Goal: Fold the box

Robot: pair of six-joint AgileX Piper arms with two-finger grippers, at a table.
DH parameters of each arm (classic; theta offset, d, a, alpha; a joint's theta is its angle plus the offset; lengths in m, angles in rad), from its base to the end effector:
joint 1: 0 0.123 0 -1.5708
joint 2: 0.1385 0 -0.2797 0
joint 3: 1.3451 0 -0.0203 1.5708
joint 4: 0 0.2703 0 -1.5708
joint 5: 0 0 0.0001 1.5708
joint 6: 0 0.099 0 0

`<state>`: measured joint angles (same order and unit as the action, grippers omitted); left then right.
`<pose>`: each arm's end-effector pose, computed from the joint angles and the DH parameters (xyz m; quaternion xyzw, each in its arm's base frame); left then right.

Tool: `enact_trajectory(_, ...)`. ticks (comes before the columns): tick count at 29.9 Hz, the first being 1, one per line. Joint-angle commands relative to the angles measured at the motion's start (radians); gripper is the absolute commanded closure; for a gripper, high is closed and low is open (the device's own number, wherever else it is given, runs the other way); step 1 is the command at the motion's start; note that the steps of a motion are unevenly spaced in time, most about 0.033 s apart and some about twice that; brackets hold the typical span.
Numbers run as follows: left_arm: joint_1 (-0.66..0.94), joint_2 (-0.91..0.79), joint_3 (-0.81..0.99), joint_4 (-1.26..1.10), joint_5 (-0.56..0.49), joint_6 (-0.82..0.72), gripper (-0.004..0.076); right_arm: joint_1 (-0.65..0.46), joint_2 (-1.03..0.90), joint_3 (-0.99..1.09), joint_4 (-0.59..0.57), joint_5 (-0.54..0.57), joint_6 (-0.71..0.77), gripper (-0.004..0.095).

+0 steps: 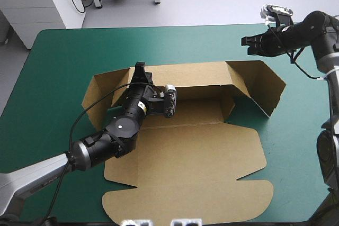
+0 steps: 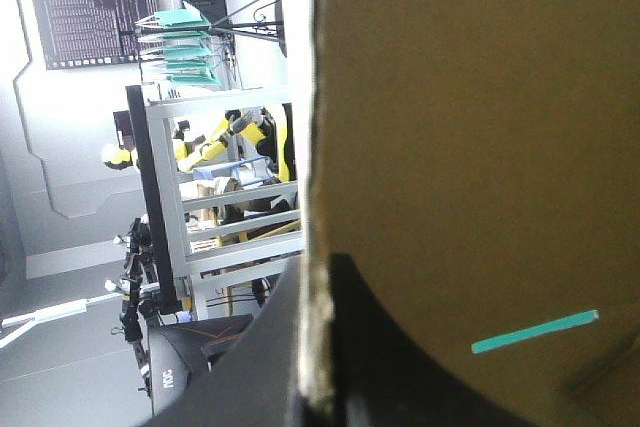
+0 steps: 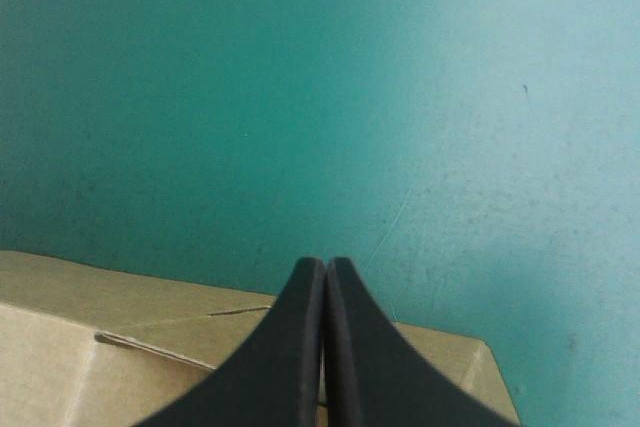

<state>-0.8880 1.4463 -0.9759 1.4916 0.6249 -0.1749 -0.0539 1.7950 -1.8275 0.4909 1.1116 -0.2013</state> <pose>0.2562 -0.2233 0.2862 0.6385 0.5152 0.3571 0.4465 0.4197 0.0193 0.3644 -0.0275 0.9302 0.2023 0.3051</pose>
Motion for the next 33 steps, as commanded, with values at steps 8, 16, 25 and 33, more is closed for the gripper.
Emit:
enact_trajectory(8,-0.004,-0.030,-0.027,0.051,0.021,-0.040,0.0732,-0.002,-0.046,-0.031,-0.054,0.140,-0.011,0.0926)
enact_trajectory(16,-0.004,-0.030,-0.027,0.051,0.021,-0.040,0.0732,-0.002,-0.076,-0.020,-0.070,0.140,0.033,0.0926)
enact_trajectory(25,-0.004,-0.030,-0.027,0.051,0.021,-0.040,0.0732,-0.002,-0.181,0.175,0.009,0.138,-0.056,0.0926)
enact_trajectory(33,-0.004,-0.030,-0.027,0.051,0.021,-0.040,0.0732,-0.002,-0.318,0.348,0.026,0.054,-0.108,0.0927)
